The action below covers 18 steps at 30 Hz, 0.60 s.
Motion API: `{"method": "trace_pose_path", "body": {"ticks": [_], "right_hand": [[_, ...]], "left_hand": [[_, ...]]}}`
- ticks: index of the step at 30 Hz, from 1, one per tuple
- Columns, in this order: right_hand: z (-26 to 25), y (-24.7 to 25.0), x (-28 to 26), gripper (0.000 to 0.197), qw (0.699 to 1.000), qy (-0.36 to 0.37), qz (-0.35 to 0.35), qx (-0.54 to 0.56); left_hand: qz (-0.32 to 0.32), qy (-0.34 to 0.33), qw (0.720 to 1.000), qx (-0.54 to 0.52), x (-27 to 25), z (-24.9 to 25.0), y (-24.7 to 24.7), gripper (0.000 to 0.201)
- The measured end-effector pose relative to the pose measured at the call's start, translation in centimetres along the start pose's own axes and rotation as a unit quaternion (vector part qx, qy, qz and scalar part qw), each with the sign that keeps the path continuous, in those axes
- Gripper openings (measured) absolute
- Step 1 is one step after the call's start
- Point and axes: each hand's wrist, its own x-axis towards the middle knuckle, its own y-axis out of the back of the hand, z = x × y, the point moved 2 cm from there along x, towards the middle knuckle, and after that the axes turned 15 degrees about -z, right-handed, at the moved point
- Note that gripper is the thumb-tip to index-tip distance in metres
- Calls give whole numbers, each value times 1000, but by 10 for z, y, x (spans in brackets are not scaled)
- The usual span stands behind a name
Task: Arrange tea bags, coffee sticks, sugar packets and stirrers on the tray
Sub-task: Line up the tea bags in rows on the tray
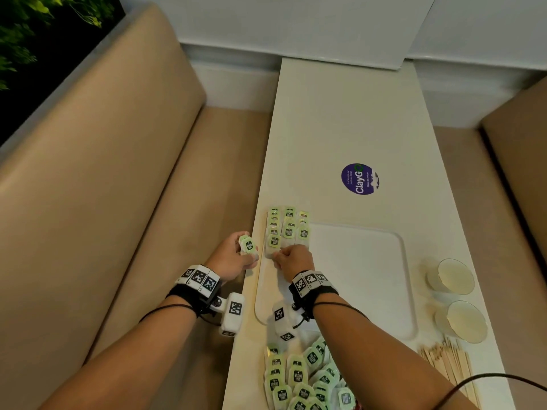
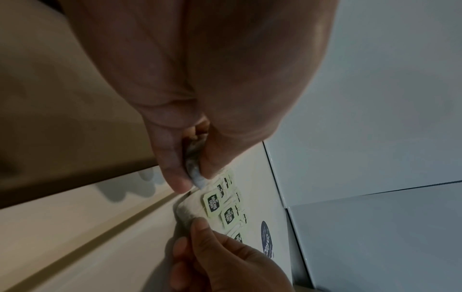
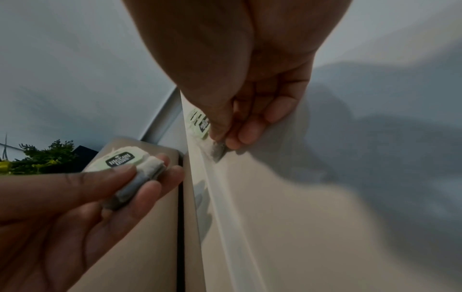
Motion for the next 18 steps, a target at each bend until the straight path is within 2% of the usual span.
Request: {"method": "trace_pose_path", "body": {"ticks": [3, 7, 10, 14, 18], "right_hand": [[-1, 1, 0, 36, 1000, 0, 8, -3], [0, 3, 0, 33, 1000, -1, 22, 1], [5, 5, -4, 27, 998, 3, 44, 33], [8, 5, -16, 28, 997, 76, 24, 19], [12, 6, -36, 26, 989, 144, -12, 24]], "left_hand": [[-8, -1, 1000, -1, -2, 2, -3, 59], [-10, -3, 999, 43, -4, 5, -6, 30], [-18, -4, 998, 68, -5, 5, -6, 18], [-31, -5, 993, 118, -5, 6, -9, 14], [-54, -6, 988, 142, -5, 8, -15, 19]]}}
